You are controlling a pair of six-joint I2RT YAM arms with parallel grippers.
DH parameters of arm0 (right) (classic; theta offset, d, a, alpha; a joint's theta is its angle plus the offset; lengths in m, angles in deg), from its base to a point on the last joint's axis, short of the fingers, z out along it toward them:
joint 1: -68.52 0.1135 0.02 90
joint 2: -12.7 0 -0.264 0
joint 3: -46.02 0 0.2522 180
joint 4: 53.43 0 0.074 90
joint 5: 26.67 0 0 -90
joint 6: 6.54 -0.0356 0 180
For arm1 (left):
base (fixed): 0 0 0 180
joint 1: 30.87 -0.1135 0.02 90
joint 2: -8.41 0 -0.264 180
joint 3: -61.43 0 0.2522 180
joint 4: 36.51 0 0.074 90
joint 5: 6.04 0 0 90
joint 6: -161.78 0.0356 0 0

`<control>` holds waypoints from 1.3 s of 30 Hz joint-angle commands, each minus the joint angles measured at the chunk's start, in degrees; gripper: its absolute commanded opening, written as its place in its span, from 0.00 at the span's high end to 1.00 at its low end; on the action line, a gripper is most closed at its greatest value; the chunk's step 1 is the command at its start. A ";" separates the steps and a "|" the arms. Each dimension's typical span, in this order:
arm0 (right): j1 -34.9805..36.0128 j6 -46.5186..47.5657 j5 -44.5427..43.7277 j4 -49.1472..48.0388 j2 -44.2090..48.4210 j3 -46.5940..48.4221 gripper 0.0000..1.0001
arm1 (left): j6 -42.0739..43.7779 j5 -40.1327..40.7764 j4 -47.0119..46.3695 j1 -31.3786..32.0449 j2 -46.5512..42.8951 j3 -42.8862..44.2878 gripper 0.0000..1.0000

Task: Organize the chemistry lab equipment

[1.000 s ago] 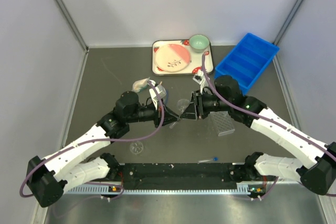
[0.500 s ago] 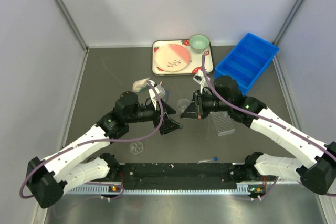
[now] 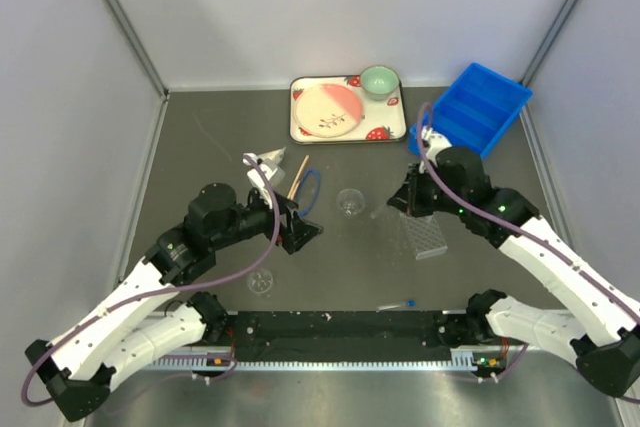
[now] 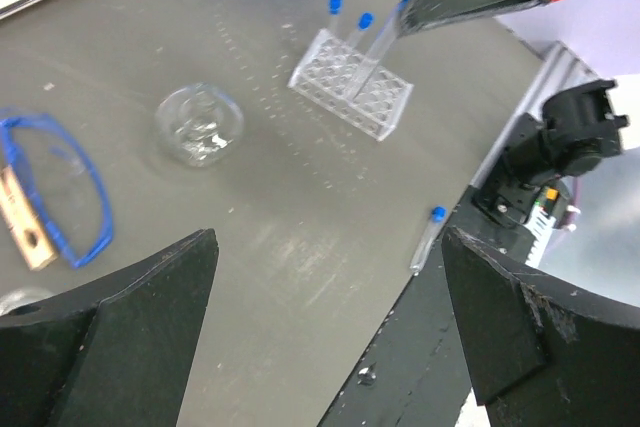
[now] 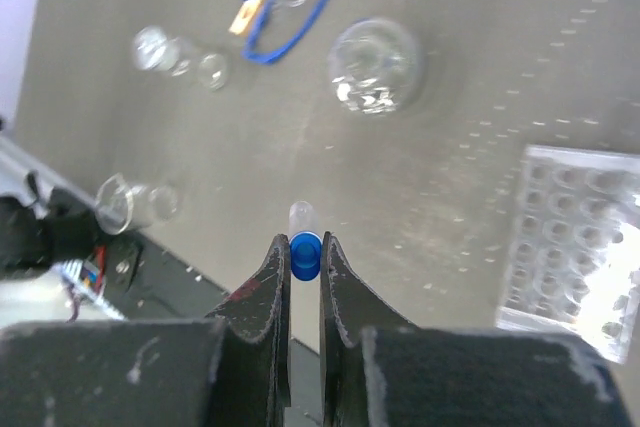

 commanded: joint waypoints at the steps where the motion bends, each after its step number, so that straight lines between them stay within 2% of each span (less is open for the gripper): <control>1: -3.76 0.26 -12.45 6.14 3.91 -0.89 1.00 | -0.30 11.43 8.61 0.06 -1.32 2.76 0.01; 8: -6.31 -5.45 -23.03 11.86 3.82 -4.06 1.00 | -1.79 17.16 12.12 0.06 -0.71 2.84 0.01; 18: -8.25 -11.60 -32.16 14.15 2.94 -7.05 1.00 | -2.23 15.50 11.95 0.06 -0.80 2.14 0.01; 26: -8.69 -14.33 -39.64 14.15 -1.98 -7.05 1.00 | -1.70 14.18 11.86 0.06 0.34 1.88 0.01; 39: -9.48 -13.90 -38.07 8.53 -7.08 -6.87 1.00 | -0.03 14.00 11.86 0.06 2.19 1.96 0.01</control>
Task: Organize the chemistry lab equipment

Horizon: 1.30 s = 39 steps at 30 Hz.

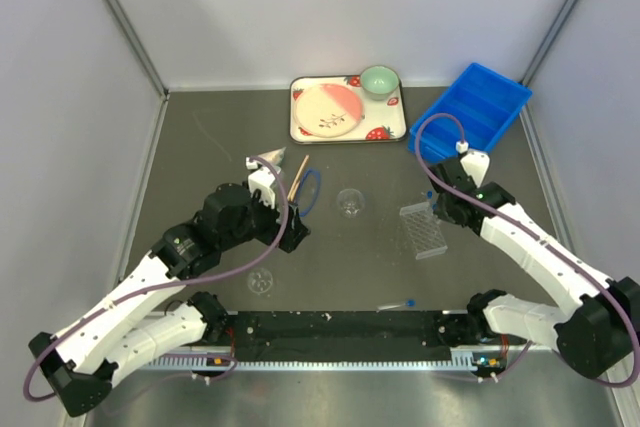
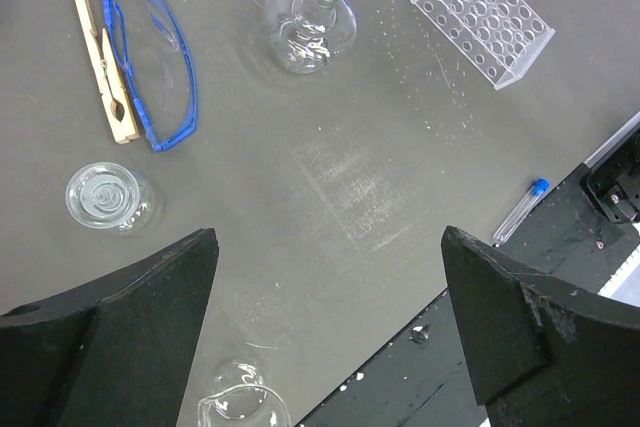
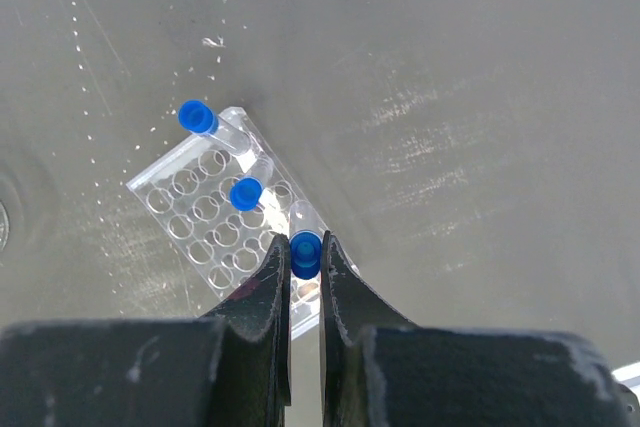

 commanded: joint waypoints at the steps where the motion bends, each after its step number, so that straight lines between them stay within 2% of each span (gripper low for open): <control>1: -0.54 -0.54 0.11 -3.91 -1.37 0.17 1.00 | 1.08 -0.29 -1.45 0.06 0.24 1.09 0.01; 39: -0.54 1.75 3.54 -9.36 -6.65 -4.23 1.00 | 1.26 -0.38 -1.45 0.06 1.30 1.26 0.01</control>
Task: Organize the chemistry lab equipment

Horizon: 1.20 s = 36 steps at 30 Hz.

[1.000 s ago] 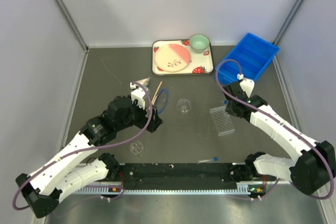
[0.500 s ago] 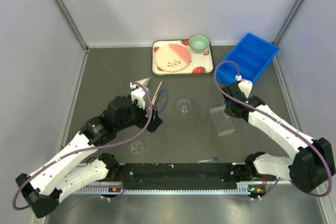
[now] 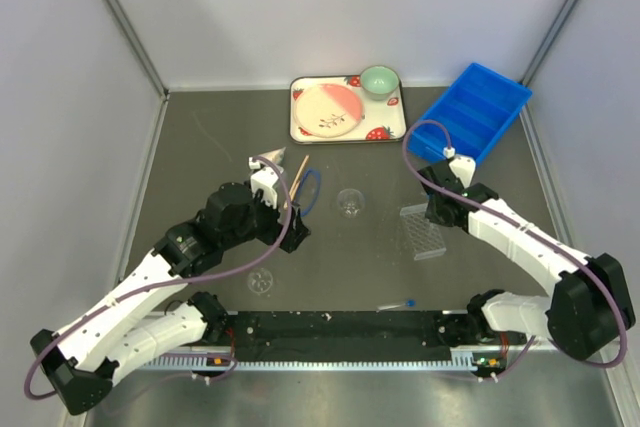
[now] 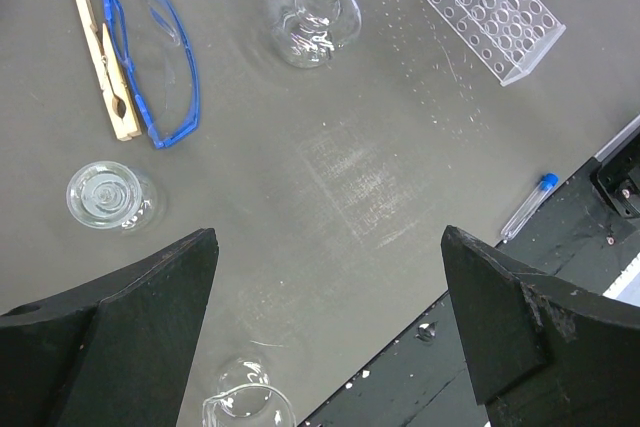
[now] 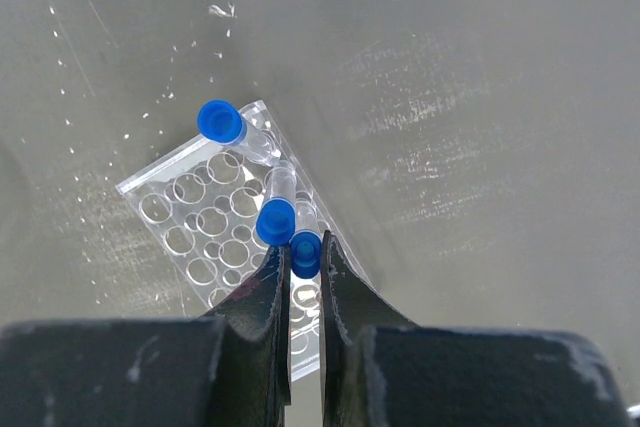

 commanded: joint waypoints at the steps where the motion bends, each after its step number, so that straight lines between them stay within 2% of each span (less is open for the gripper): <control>1: -0.54 0.78 0.94 -2.15 -0.90 -0.75 1.00 | 0.45 -0.38 -1.43 0.06 0.40 1.27 0.01; 5: -0.54 1.05 1.03 -2.50 -1.25 -0.84 0.99 | 0.36 -0.73 -1.34 0.06 0.93 1.35 0.01; 6: -0.54 1.22 1.12 -2.59 -1.25 -0.84 0.96 | 0.36 -0.82 -1.34 0.06 1.02 1.44 0.01; 10: -0.54 1.40 1.30 -2.59 -0.64 -0.93 0.71 | 0.62 -1.70 -1.52 0.06 1.63 1.70 0.01; 16: -0.46 2.54 1.65 -1.63 1.99 0.38 0.54 | 1.94 -6.53 -2.48 0.15 3.91 3.46 0.04; 23: -0.45 4.56 0.68 4.34 7.88 3.99 0.49 | 2.12 -8.47 -4.76 1.11 7.34 4.25 0.05; 26: -0.54 5.88 1.38 7.33 11.39 5.92 0.48 | 2.47 -7.15 -6.87 3.92 9.80 3.38 0.06; 31: -0.46 8.60 3.75 10.32 17.55 10.48 0.47 | 3.44 -0.22 -10.57 14.02 17.42 3.81 0.06; 36: -0.37 10.63 5.51 12.70 19.49 13.83 0.46 | 4.40 2.78 -14.25 21.84 25.53 5.92 0.06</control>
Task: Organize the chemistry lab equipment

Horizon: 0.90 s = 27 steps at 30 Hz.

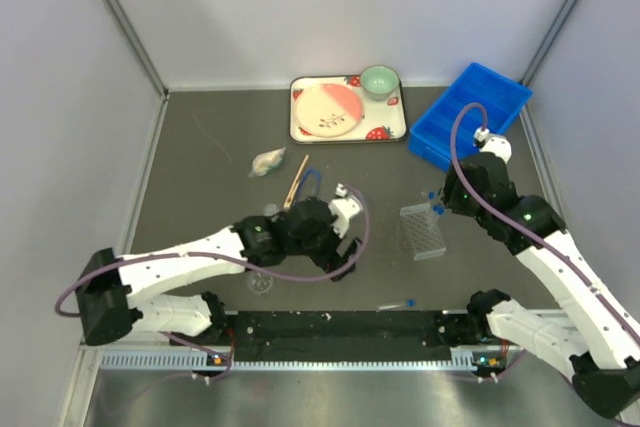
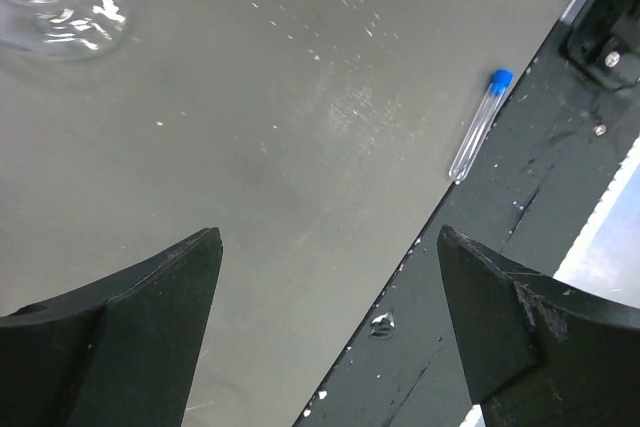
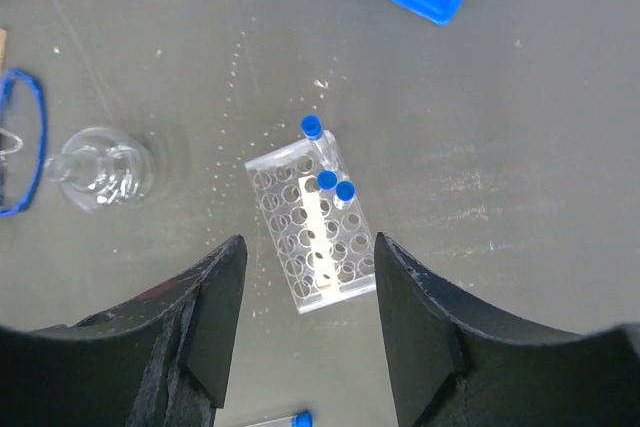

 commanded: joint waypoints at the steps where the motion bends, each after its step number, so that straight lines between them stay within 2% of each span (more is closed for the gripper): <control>1: -0.45 2.63 2.02 2.91 1.63 4.00 0.46 | 1.87 4.01 -6.41 5.15 7.08 3.26 0.06; 4: -0.46 3.15 2.72 2.82 2.07 3.57 0.46 | 2.40 4.10 -6.77 7.79 12.62 4.57 0.06; 13: -0.45 4.12 4.74 1.86 3.04 0.49 0.46 | 4.77 18.33 -5.54 17.55 28.28 12.66 0.06; 18: -0.45 4.91 5.09 1.68 3.48 -0.30 0.46 | 5.21 17.55 -7.02 20.45 31.62 14.86 0.05; 27: -0.45 5.27 5.71 1.42 3.57 -0.83 0.46 | 4.51 14.47 -8.35 22.65 32.24 13.89 0.05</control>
